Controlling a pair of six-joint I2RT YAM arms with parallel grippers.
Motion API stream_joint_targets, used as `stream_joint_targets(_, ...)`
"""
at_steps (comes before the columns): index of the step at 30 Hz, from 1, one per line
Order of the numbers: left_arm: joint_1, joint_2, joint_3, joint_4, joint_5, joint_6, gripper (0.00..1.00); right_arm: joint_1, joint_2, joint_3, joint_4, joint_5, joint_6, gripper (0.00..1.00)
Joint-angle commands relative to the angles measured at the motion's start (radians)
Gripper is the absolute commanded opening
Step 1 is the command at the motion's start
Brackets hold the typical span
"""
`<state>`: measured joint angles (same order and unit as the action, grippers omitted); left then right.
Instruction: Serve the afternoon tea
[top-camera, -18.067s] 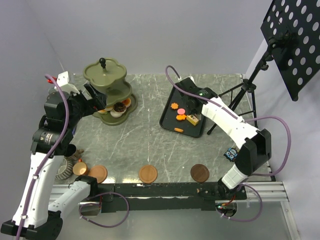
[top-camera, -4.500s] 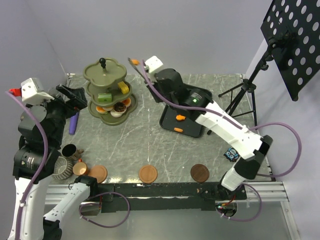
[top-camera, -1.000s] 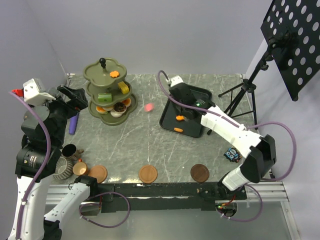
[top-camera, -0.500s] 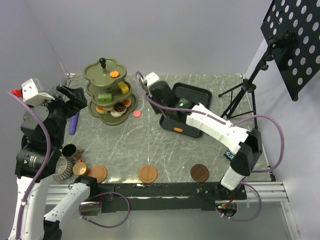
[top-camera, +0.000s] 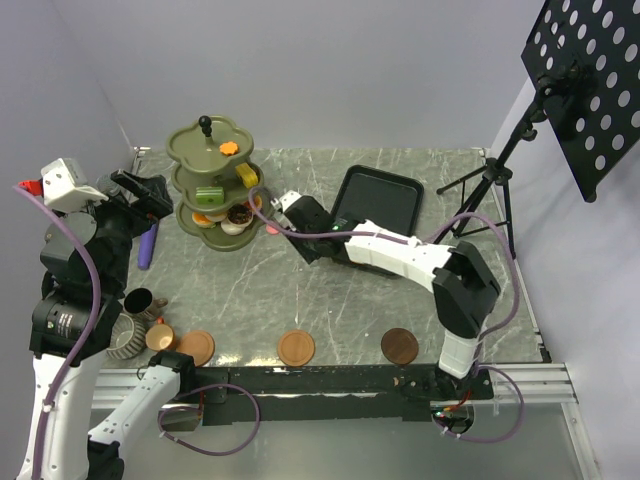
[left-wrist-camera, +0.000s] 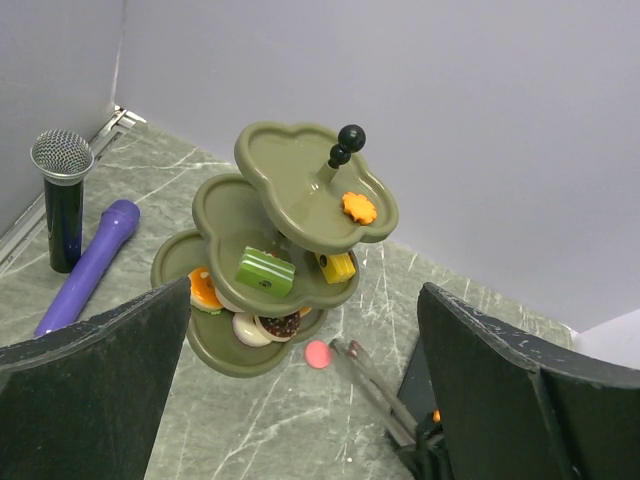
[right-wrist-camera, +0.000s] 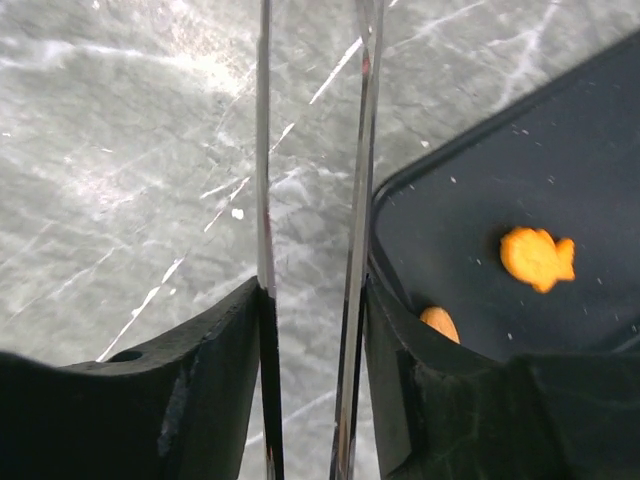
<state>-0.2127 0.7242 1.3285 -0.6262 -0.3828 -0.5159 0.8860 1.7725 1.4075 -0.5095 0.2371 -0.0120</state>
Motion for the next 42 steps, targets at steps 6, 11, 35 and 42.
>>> stream_joint_targets(6, 0.004, 0.006, 0.009, 0.022, 0.007, 0.007, 1.0, 0.025, 0.1, 0.057, 0.103, 0.016, -0.111, 0.56)
stream_joint_targets(11, 0.004, 0.009, 0.014, 0.023, 0.005, 0.008, 1.0, 0.045, 0.14, 0.085, 0.086, 0.056, -0.16, 0.56)
stream_joint_targets(35, 0.01, 0.006, 0.02, 0.026, 0.007, 0.007, 1.0, 0.068, 0.18, 0.087, -0.037, 0.136, -0.166, 0.38)
stream_joint_targets(42, 0.01, 0.0, 0.021, 0.028, -0.001, 0.008, 1.0, 0.068, 0.081, 0.071, -0.027, 0.212, -0.117, 0.33)
